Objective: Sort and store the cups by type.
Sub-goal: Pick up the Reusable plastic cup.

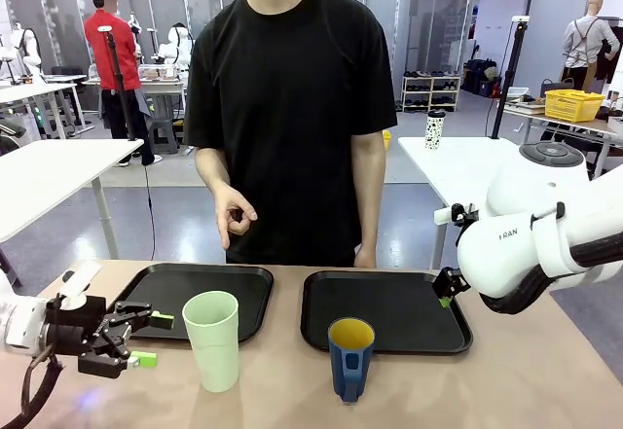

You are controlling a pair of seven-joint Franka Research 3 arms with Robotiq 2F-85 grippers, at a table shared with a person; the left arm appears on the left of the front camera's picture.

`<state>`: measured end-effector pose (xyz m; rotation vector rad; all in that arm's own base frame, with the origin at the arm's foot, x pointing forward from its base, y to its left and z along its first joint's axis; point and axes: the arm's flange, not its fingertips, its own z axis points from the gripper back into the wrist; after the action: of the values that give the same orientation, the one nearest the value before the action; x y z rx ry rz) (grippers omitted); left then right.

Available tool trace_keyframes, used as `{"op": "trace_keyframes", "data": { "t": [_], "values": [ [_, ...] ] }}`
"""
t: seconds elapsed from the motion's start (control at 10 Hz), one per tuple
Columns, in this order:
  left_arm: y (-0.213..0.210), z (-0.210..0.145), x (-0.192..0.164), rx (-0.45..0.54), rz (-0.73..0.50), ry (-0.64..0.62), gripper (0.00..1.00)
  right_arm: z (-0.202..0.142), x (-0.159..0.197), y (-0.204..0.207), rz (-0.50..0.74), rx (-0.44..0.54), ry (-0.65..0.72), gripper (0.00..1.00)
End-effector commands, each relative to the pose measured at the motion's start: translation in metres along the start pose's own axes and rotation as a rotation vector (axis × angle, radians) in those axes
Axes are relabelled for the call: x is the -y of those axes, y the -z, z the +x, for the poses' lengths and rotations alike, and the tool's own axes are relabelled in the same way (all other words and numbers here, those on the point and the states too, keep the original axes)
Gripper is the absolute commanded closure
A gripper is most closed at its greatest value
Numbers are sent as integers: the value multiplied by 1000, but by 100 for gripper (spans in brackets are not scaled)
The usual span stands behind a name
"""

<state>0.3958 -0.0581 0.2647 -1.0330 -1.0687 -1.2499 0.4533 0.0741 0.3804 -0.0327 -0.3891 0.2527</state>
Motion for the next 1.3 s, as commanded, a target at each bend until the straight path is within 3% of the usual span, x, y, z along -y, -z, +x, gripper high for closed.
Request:
{"op": "trace_keyframes", "data": {
  "t": [0.0, 0.7, 1.2],
  "values": [
    [1, 1, 3, 5, -6, 6, 0, 1, 0, 0, -1, 1, -4, 0],
    [16, -36, -29, 42, -47, -12, 0, 1, 0, 0, -1, 1, -4, 0],
    [40, -36, -36, 101, -52, 6, 0, 1, 0, 0, -1, 1, -4, 0]
  ]
}}
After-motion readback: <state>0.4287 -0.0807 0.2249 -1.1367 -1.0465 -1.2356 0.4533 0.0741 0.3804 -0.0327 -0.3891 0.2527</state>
